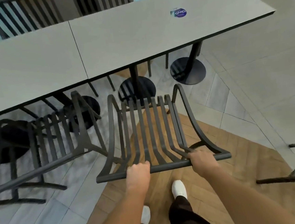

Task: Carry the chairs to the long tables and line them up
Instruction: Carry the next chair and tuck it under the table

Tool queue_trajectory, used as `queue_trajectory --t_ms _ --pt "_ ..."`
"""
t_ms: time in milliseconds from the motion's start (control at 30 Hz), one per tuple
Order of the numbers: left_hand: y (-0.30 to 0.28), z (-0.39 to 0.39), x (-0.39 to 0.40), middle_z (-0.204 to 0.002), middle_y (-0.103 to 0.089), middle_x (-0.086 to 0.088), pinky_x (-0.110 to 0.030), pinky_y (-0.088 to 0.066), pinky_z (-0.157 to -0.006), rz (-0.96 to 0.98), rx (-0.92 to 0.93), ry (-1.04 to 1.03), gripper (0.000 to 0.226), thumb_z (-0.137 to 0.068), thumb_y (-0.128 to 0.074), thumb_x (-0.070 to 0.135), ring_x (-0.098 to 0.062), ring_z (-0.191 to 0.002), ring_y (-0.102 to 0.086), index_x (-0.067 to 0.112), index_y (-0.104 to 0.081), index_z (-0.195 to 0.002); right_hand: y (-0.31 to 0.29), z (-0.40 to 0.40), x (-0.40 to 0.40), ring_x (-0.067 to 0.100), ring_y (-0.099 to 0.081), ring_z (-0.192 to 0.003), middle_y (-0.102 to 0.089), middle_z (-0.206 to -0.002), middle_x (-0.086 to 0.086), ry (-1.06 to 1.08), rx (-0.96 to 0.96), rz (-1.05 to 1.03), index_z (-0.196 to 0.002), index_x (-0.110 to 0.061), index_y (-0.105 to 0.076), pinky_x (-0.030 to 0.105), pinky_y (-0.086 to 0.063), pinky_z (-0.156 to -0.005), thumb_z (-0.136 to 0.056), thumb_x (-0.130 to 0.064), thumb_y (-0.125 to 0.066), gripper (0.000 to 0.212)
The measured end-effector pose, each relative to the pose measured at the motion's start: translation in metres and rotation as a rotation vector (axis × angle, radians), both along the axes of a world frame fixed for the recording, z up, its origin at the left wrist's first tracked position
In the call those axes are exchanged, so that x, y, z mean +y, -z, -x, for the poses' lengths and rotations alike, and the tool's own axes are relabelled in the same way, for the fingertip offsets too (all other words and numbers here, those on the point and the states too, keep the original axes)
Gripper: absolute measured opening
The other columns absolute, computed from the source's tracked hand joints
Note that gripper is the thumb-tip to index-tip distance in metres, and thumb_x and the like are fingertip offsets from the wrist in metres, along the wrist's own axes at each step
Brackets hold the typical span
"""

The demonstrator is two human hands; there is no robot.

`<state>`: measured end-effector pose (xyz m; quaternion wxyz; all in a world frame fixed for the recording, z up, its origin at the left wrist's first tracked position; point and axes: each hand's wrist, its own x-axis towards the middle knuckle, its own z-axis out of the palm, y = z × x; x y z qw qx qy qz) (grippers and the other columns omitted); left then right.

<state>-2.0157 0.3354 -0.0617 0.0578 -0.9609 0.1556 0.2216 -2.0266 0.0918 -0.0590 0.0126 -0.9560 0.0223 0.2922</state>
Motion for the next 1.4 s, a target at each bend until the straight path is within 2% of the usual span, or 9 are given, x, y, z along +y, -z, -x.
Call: queue_trajectory --t_ms 333,533,900,1000,1267,1400 --pt "-0.004 -0.054 -0.050 -0.111 -0.072 -0.004 -0.039 -0.051 -0.090 -0.025 -0.001 -0.179 0.027 -0.104 -0.045 0.005 -0.027 -0.107 -0.068 0.018 -0.057 -0.124 0.005 -0.085 -0.051 0.019 -0.064 -0.105 -0.064 -0.114 -0.003 -0.191 0.012 -0.064 -0.124 -0.028 -0.065 0.037 -0.055 -0.093 -0.099 -0.018 -0.060 0.028" --pt "0.000 -0.081 -0.079 -0.106 -0.073 -0.002 -0.040 -0.052 -0.092 0.032 0.015 -0.302 0.022 -0.103 -0.052 0.010 -0.024 -0.103 -0.069 0.022 -0.061 -0.119 0.008 -0.129 -0.078 0.019 -0.062 -0.105 -0.061 -0.116 -0.005 -0.264 0.003 -0.049 -0.126 -0.031 -0.064 0.038 -0.054 -0.094 -0.098 -0.018 -0.061 0.031" --pt "-0.003 -0.134 -0.109 -0.105 -0.073 -0.004 -0.038 -0.051 -0.085 0.013 -0.023 -0.312 0.027 -0.101 -0.051 0.006 -0.027 -0.100 -0.070 0.019 -0.058 -0.124 0.013 -0.203 -0.104 0.023 -0.063 -0.103 -0.065 -0.110 -0.003 -0.322 -0.033 0.036 -0.123 -0.030 -0.066 0.042 -0.050 -0.096 -0.100 -0.015 -0.056 0.029" --pt "0.000 -0.149 -0.109 -0.104 -0.073 -0.005 -0.038 -0.052 -0.084 -0.007 -0.016 -0.303 0.029 -0.100 -0.052 0.003 -0.028 -0.100 -0.070 0.017 -0.058 -0.125 0.016 -0.217 -0.103 0.024 -0.062 -0.106 -0.066 -0.111 -0.002 -0.307 -0.052 0.068 -0.122 -0.031 -0.066 0.045 -0.043 -0.102 -0.099 -0.014 -0.058 0.030" --pt "0.003 -0.156 -0.104 -0.108 -0.073 -0.005 -0.037 -0.055 -0.088 0.038 0.024 -0.262 0.024 -0.102 -0.055 0.010 -0.026 -0.102 -0.071 0.017 -0.059 -0.126 0.014 -0.220 -0.098 0.027 -0.051 -0.124 -0.064 -0.126 0.001 -0.225 -0.061 0.084 -0.131 -0.034 -0.063 0.047 -0.038 -0.107 -0.098 -0.022 -0.064 0.035" --pt "0.005 -0.160 -0.097 -0.113 -0.072 -0.005 -0.038 -0.056 -0.091 0.074 0.076 -0.240 0.025 -0.102 -0.058 0.015 -0.025 -0.106 -0.069 0.018 -0.060 -0.127 0.012 -0.212 -0.091 0.033 -0.042 -0.132 -0.058 -0.136 0.005 -0.080 -0.051 0.051 -0.137 -0.029 -0.057 0.054 -0.030 -0.117 -0.099 -0.028 -0.062 0.038"
